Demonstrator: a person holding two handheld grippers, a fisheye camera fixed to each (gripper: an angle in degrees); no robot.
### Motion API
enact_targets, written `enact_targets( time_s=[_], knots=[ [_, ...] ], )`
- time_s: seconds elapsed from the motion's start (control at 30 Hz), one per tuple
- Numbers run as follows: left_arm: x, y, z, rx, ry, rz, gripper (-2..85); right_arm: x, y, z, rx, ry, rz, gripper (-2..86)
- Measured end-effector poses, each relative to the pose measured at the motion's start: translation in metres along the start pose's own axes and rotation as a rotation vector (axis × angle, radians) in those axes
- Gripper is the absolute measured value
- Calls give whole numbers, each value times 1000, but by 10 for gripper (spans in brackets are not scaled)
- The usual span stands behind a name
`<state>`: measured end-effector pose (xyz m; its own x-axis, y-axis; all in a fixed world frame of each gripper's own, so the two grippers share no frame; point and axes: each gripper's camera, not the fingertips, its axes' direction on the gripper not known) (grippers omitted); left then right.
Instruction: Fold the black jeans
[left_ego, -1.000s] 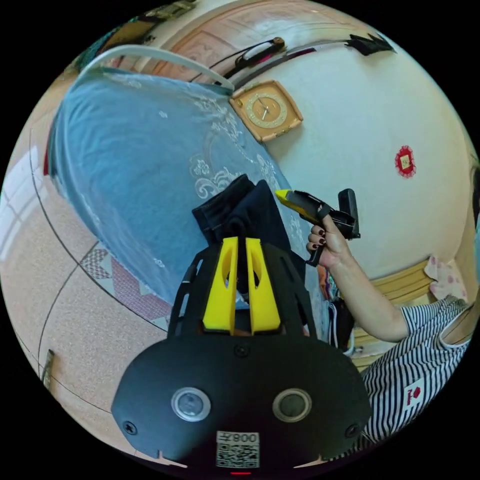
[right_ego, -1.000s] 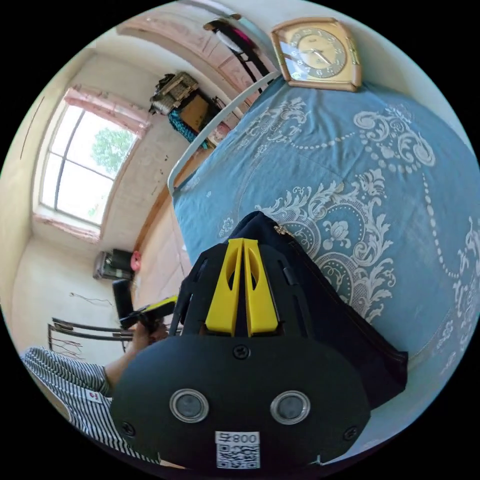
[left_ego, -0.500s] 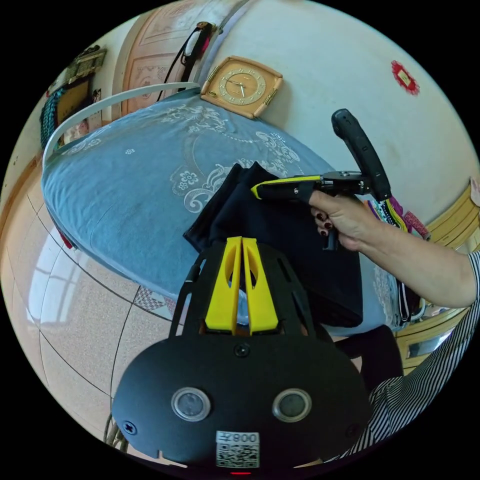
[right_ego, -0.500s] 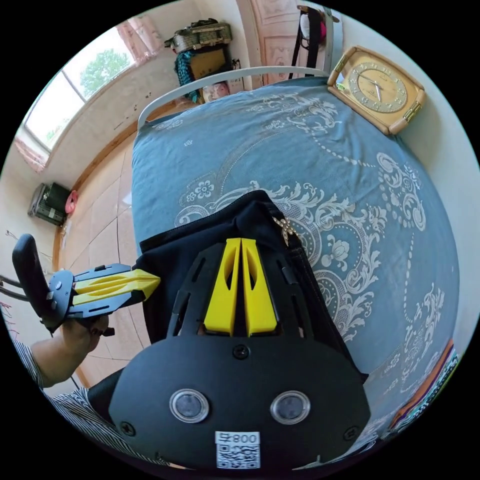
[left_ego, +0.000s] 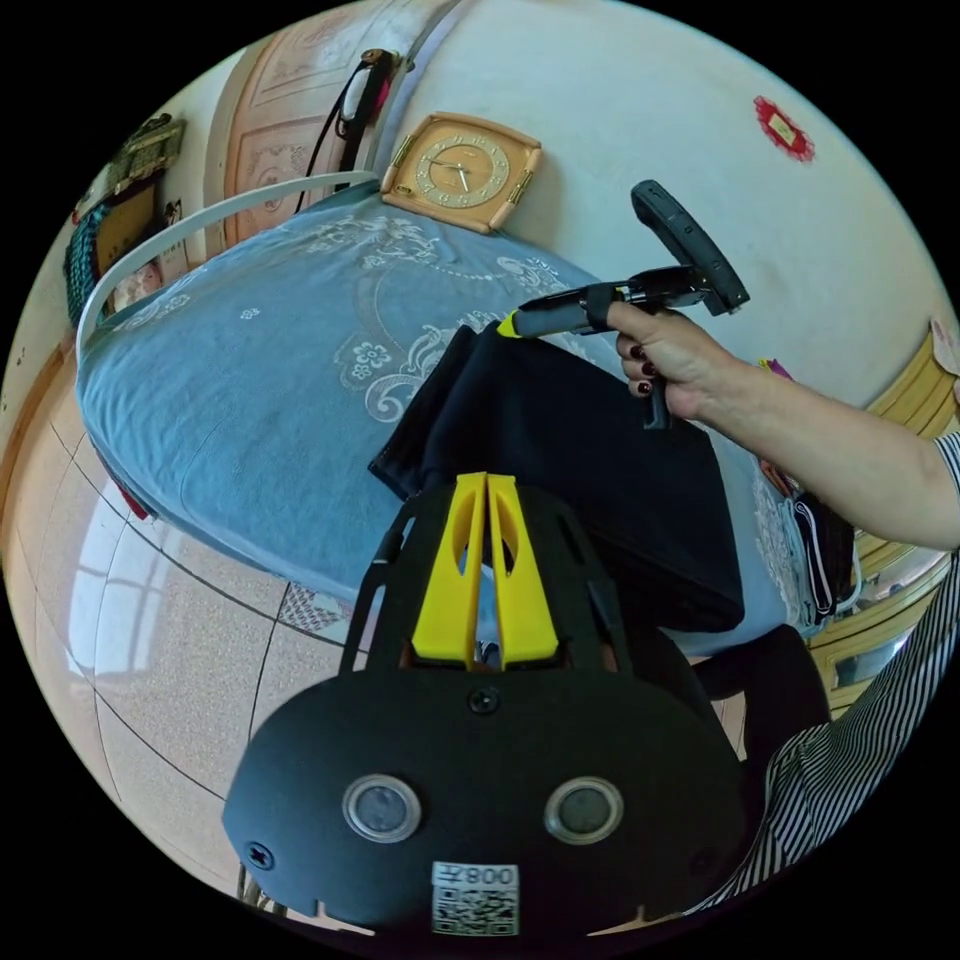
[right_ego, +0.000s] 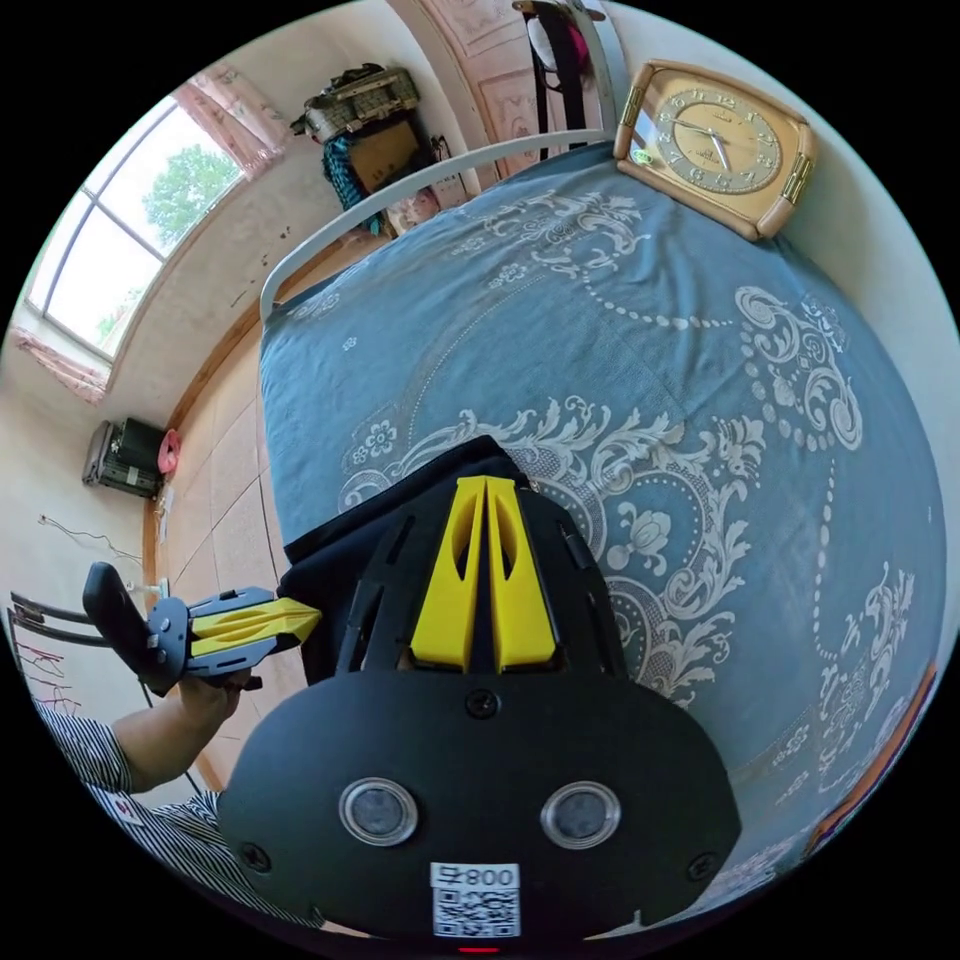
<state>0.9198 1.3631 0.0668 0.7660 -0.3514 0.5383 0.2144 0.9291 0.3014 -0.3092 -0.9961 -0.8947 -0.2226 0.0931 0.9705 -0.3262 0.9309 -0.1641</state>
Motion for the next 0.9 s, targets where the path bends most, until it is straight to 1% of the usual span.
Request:
enact_targets(
  time_s=[0.1,0.17,0.2,0.27,0.37,0.43,0.47,0.53,0.6,0.67,0.7,0.8,0.9],
  knots=[
    [15,-5,-2,3,-12,5,1,6,13,-1,-19,-4,-16,1],
    [21,-10,-6,1,20,-31,1,15,24,-5,-24,-45,1,1],
    [23,-11,-7,-2,29,-40,1,22,35,-11,-15,-82,24,1],
    [35,-16,-20,12,32,-46,1,33,57,-29,27,-84,54,1],
    [53,-19,-38,49,50,-28,1,58,115,-68,99,-96,62,1],
    [68,-21,-44,53,100,2,1,90,181,-100,146,-107,120,1],
    [80,-23,-46,45,126,34,1,98,200,-107,148,-109,142,1],
    [103,-28,-43,-2,165,98,1,125,273,-120,125,-97,229,1],
    [127,-34,-32,-72,172,178,1,141,322,-115,77,-82,300,1],
    [153,-41,-11,-178,70,245,1,157,359,-99,18,-76,372,1],
    [157,-42,-6,-198,47,257,1,167,376,-88,4,-79,404,1],
    [166,-52,-1,-214,59,230,1,185,399,-63,-31,-126,466,1],
    [176,-62,-11,-206,48,229,2,177,416,-65,-38,-70,402,1]
  ],
)
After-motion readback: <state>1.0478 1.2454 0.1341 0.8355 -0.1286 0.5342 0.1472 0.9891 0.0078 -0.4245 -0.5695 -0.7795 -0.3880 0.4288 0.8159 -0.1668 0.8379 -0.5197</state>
